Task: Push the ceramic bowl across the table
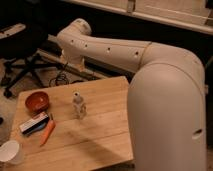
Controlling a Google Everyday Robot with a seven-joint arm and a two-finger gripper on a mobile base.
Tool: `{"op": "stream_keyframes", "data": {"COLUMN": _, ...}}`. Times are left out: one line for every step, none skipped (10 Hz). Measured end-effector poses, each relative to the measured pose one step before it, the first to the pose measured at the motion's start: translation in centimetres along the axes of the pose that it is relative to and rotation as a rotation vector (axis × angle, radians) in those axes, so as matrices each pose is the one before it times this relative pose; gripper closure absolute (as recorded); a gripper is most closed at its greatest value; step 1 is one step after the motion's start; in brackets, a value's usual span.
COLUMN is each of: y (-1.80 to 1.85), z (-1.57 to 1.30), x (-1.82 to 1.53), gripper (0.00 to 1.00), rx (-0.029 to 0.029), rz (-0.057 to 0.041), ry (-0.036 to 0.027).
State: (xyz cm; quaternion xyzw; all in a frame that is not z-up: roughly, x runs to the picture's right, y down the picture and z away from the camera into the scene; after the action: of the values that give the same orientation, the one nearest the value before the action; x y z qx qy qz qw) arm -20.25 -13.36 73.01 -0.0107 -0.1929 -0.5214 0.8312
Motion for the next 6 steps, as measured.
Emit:
{"op": "stream_keyframes", "data": {"y": -2.632, "z": -0.469, "x": -2.235, "gripper": 0.58, "rx": 0.02965, "rz": -0.00756, "ry": -0.04868}}
{"op": "stream_keyframes", "data": {"y": -1.296, "z": -0.180, "x": -1.308, "gripper": 0.65, "rx": 0.01007, "rz": 0.00312, "ry": -0.03074}}
{"op": "stream_keyframes", "data": {"y": -1.527, "z": -0.204, "x": -1.725, "gripper": 0.75, "rx": 0.00693, "rz": 0.02110, "ry": -0.04175}}
{"op": "stream_keyframes", "data": {"y": -1.599, "z": -0.041, "x": -2.121, "gripper": 0.88, "rx": -0.00626, "rz": 0.05767, "ry": -0.05208}}
{"op": "stream_keyframes", "data": {"y": -0.849, "z": 0.383, "x": -1.597, "gripper": 0.96, "rx": -0.01660, "rz": 0.06676, "ry": -0.04310}}
{"op": "stream_keyframes", "data": {"y": -0.592, "z": 0.566, "x": -1.192, "gripper": 1.00, "rx": -0.01208, "rz": 0.04665, "ry": -0.03643}}
